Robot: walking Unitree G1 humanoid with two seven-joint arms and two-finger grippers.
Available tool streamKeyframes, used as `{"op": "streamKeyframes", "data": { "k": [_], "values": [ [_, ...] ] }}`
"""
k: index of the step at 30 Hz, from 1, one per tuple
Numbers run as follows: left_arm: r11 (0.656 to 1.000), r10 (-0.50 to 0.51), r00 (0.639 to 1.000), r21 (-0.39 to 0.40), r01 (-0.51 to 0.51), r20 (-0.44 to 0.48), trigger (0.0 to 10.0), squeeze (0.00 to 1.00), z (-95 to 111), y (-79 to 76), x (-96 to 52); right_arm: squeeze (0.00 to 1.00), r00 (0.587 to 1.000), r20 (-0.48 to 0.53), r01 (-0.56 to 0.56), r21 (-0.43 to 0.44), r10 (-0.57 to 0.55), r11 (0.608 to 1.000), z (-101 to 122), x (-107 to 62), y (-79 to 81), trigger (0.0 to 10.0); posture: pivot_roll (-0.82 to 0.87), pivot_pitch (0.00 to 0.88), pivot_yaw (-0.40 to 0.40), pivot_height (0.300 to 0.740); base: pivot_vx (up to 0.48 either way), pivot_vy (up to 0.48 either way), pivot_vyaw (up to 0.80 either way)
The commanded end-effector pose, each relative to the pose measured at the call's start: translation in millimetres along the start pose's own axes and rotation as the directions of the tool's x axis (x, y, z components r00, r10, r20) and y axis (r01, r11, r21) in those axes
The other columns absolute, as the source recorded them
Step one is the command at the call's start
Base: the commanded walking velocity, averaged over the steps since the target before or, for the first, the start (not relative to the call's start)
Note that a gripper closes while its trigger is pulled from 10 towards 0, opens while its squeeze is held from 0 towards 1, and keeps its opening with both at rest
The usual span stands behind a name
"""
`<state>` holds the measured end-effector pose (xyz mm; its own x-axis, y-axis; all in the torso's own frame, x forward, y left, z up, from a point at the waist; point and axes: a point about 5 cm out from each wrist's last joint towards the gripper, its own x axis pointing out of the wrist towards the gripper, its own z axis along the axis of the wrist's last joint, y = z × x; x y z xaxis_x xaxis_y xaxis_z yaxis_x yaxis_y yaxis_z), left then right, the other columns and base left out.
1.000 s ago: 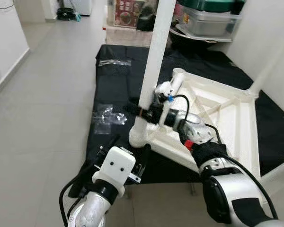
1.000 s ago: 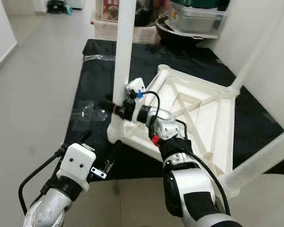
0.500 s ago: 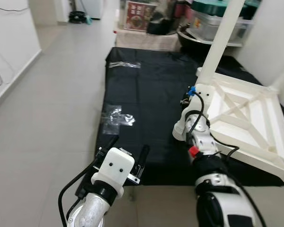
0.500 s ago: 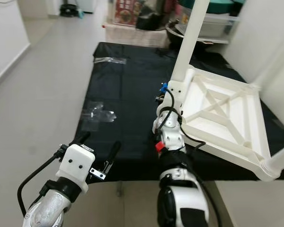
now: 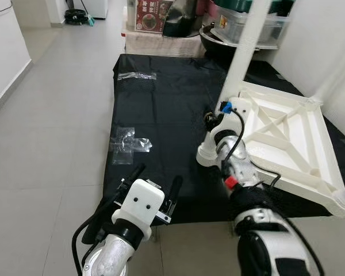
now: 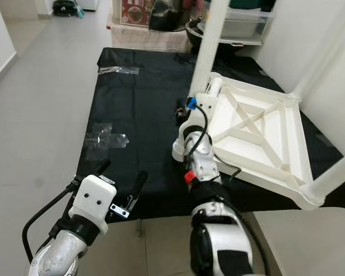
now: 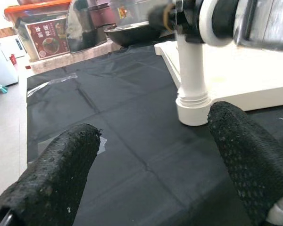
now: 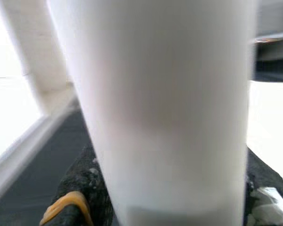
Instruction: Building children table
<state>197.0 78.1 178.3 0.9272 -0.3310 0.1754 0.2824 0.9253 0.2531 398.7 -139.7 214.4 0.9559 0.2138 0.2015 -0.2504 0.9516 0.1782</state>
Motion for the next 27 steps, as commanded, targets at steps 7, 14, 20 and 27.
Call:
{"op": "streamKeyframes", "data": {
  "k": [7, 14, 20, 27],
  "values": [
    [1.000, 0.006, 1.000, -0.004, -0.006, -0.007, 10.0, 0.00, -2, -0.5, -0.8, 0.00, 0.845, 0.005, -0.523, 0.223, 0.535, 0.823, 11, -2.5, 14.0, 10.0, 0.11, 0.054, -0.110, 0.740, 0.000, 0.000, 0.00],
    [1.000, 0.007, 1.000, 0.001, -0.007, -0.005, 10.0, 0.00, -2, 0.1, -0.3, 0.00, 0.519, -0.105, -0.816, 0.233, 0.848, 0.528, -7, -18.5, 40.0, 10.0, 0.12, 0.064, -0.121, 0.740, 0.000, 0.000, 0.00],
    [1.000, 0.006, 1.000, 0.000, -0.006, -0.006, 10.0, 0.00, -2, -0.1, -0.4, 0.00, 0.478, -0.180, -0.840, 0.191, 0.859, 0.508, -18, -16.8, 50.0, 3.9, 0.12, 0.069, -0.122, 0.740, 0.000, 0.000, 0.00],
    [1.000, 0.003, 1.000, -0.002, -0.003, -0.007, 10.0, 0.00, -3, -0.8, 0.1, 0.00, 0.711, -0.180, -0.687, 0.032, 0.680, 0.726, -12, -1.3, 42.8, 0.0, 0.12, 0.070, -0.121, 0.740, 0.000, 0.000, 0.00]
  ]
}}
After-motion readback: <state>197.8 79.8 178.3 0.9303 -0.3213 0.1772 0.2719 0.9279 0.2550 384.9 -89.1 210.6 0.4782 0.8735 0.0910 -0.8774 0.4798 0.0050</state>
